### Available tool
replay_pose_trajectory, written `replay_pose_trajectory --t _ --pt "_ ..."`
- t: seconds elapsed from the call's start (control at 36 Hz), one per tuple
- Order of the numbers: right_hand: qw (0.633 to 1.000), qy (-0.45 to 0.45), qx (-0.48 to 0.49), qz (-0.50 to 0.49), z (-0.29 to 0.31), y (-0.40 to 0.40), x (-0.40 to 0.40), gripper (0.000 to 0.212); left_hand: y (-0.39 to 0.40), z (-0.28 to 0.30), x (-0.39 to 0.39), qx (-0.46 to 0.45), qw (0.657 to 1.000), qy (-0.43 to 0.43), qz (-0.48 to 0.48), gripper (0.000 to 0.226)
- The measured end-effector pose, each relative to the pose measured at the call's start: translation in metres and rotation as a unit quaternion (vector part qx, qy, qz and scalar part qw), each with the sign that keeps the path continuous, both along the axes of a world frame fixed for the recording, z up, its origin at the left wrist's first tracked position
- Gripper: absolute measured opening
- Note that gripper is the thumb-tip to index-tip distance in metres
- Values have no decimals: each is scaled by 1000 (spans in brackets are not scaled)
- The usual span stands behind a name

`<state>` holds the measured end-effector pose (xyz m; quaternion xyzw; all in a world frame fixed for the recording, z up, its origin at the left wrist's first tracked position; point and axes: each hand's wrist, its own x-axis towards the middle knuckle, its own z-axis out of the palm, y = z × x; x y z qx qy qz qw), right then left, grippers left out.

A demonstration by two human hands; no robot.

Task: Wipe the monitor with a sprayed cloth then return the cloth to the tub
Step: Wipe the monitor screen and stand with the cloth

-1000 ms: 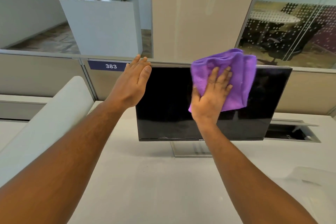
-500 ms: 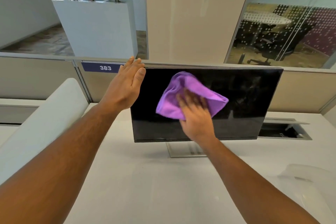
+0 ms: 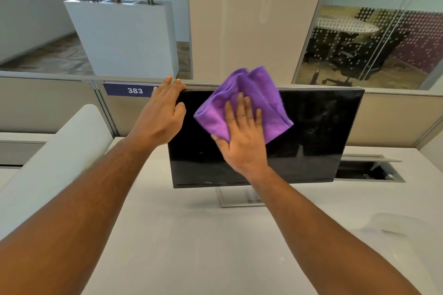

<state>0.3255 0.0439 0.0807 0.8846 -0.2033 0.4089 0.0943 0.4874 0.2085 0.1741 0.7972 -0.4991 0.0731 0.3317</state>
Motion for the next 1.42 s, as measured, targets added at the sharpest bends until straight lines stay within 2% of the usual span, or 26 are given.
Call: replay_pose_trajectory --t 0.06,0.14,0.28,0.42,0.53,0.58,0.67,0.75,0.83,0.92,1.0,1.11,1.19,1.31,1.42 --pt "999 36 -23 25 -11 9 3 79 -1 -1 1 1 1000 -4 -1 55" --pt "998 43 -21 27 -19 8 -2 72 -1 -3 2 3 1000 -6 -1 54" --pt "998 -4 8 -59 -13 -22 -34 66 1 -2 4 8 1000 -11 -12 55" --pt "967 -45 115 -222 0 -64 -77 80 3 0 3 15 1000 -11 -15 54" --pt "932 -113 222 -262 18 -81 -93 83 5 3 -3 19 1000 -3 -7 51" --pt "928 -134 238 -252 24 -78 -88 85 5 6 -7 24 1000 -8 -2 52" --pt "940 -117 222 -232 27 -59 -71 89 1 9 -14 30 999 -28 23 53" --pt "967 -69 165 -180 25 -33 -50 89 -4 7 -22 32 997 -37 53 55" --pt "995 -14 75 -60 14 -9 -30 82 -8 5 -26 28 996 -37 72 58" --pt "998 59 13 20 5 1 -20 77 -9 4 -26 32 996 -31 78 63" --pt "996 81 -5 23 7 -10 -25 74 -8 2 -22 38 996 -35 70 66" --pt "999 46 -14 -24 12 -44 -48 71 -5 -2 -17 38 997 -35 60 65" --pt "995 6 20 -100 16 -74 -72 74 -5 -3 -16 29 997 -28 58 64" --pt "965 -67 141 -208 21 -113 -111 81 -7 -2 -17 19 998 -19 58 65" --pt "930 -142 228 -252 20 -132 -134 78 -9 -4 -20 9 998 -13 64 65"
